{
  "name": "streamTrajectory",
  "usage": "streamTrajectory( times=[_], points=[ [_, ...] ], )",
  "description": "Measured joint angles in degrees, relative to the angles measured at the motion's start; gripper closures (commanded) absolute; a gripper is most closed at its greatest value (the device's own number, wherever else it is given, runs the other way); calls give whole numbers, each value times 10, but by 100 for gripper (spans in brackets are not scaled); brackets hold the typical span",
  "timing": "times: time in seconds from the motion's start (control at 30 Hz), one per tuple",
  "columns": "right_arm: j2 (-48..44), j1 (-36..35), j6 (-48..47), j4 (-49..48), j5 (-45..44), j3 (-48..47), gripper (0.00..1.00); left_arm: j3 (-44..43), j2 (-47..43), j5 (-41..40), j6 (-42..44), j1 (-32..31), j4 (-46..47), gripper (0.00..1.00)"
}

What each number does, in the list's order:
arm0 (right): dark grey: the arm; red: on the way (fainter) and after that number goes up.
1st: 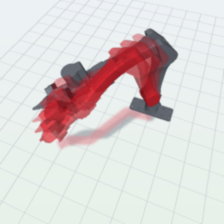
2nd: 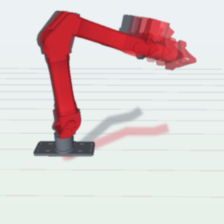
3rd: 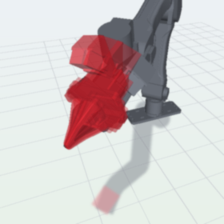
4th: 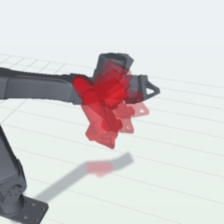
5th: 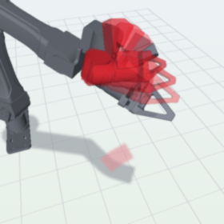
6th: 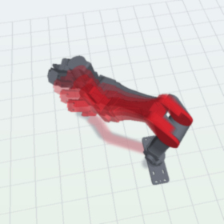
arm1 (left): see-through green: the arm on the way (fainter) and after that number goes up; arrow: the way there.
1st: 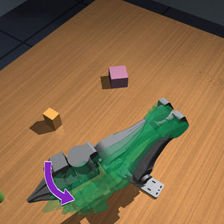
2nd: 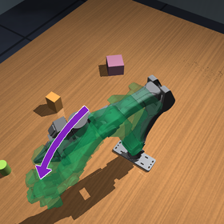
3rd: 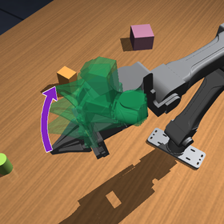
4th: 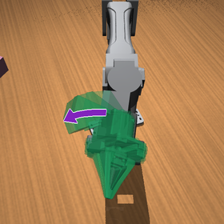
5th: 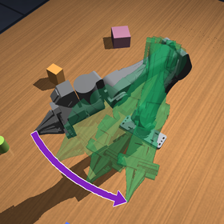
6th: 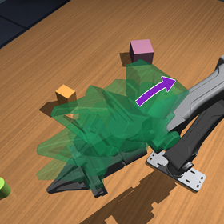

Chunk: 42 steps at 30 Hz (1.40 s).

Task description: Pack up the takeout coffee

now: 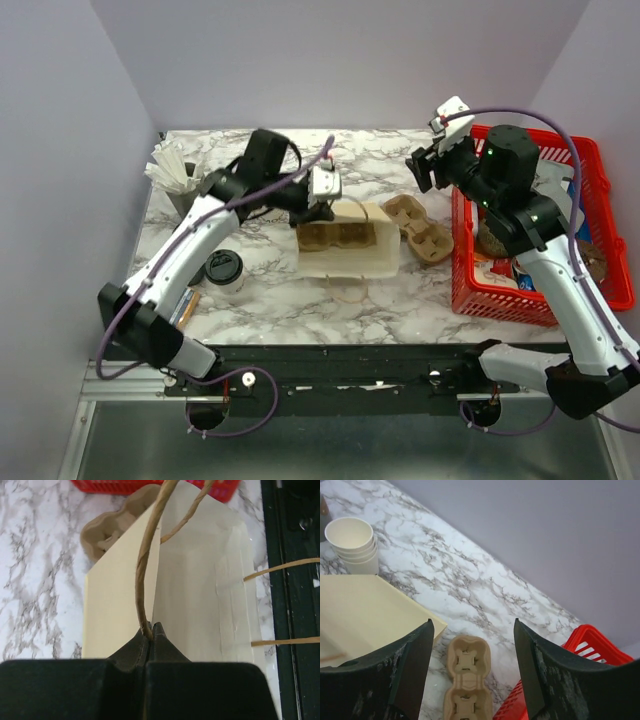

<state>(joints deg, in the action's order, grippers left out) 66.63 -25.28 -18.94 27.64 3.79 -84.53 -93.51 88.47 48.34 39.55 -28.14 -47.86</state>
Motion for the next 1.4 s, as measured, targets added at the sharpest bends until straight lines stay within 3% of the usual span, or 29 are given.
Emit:
streamTrajectory(
  times=[0.2, 0.33, 0.53, 0.83, 0.9, 0.93, 1.0, 1.03, 1.27, 1.4],
  points=[
    [16, 0, 16, -3, -6, 49, 27, 254, -179, -42, 52, -76, 94, 100],
    [17, 0, 16, -1, -3, 53, 26, 289, -209, -66, 56, -77, 129, 100],
    [28, 1, 23, 10, 17, 28, 25, 228, -171, -71, 11, -68, 151, 100],
    [65, 17, 27, 33, 32, -73, 24, -71, 21, 33, -141, 5, 53, 100],
    [67, 18, 26, 38, 41, -85, 24, -104, 47, 49, -168, 14, 38, 67],
    [67, 19, 26, 40, 47, -88, 24, -112, 56, 54, -178, 16, 33, 58],
    [66, 20, 25, 45, 59, -91, 24, -126, 71, 56, -200, 17, 26, 14],
    [66, 20, 24, 48, 64, -91, 24, -128, 76, 55, -210, 18, 26, 1],
    [71, 20, 10, 87, 114, -90, 19, -94, 71, 33, -304, 38, 98, 1],
    [79, 20, -11, 113, 159, -94, 19, -63, 36, 23, -311, 68, 134, 1]
  ],
)
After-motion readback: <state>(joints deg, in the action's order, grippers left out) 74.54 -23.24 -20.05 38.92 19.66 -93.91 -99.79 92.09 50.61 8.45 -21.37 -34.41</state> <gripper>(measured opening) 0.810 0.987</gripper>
